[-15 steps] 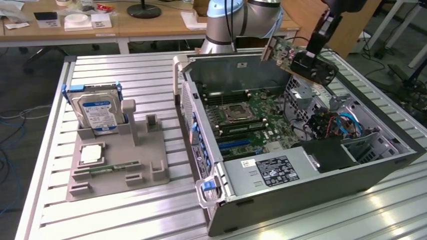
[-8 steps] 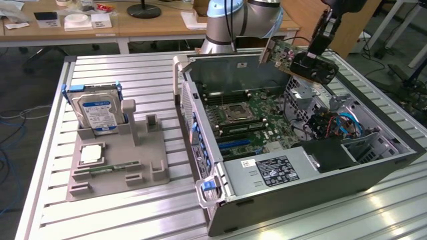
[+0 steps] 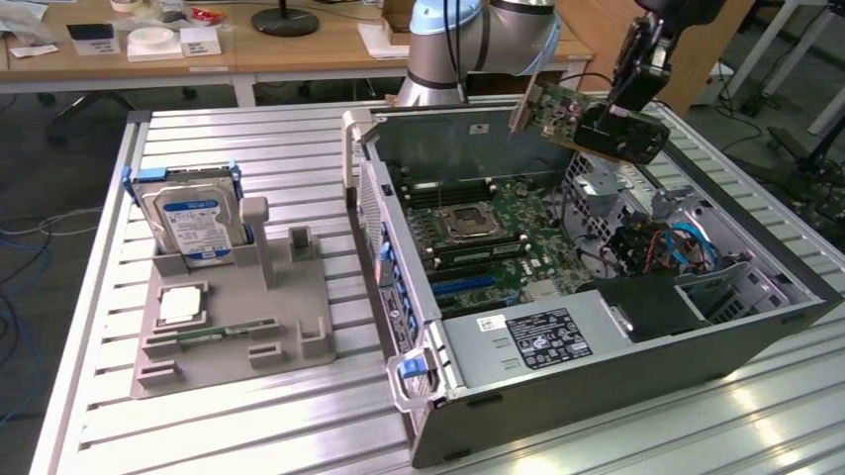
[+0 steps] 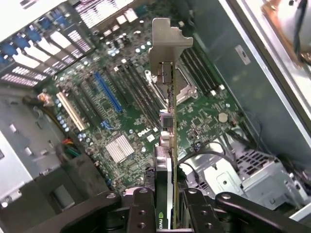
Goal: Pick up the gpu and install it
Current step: 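Insert the gpu into the slot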
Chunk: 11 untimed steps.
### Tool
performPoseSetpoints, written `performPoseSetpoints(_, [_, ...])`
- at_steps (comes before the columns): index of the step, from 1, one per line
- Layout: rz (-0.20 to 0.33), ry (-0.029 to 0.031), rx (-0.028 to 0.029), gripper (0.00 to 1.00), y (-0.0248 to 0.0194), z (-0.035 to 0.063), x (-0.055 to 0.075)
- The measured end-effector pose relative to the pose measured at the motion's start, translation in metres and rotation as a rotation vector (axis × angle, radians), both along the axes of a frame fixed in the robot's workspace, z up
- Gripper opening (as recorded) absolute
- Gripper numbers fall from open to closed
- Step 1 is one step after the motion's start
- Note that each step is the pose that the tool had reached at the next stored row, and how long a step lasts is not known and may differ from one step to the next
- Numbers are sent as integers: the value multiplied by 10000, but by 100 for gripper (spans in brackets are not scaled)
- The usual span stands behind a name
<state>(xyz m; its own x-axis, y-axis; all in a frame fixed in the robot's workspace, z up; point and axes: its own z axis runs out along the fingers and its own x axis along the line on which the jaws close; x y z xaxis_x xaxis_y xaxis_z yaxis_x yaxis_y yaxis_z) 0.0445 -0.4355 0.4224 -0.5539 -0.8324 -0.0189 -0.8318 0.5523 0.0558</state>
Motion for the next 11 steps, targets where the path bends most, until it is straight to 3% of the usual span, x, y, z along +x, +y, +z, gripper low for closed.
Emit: performPoseSetpoints(11, [1968, -5, 0, 27, 0, -6, 0])
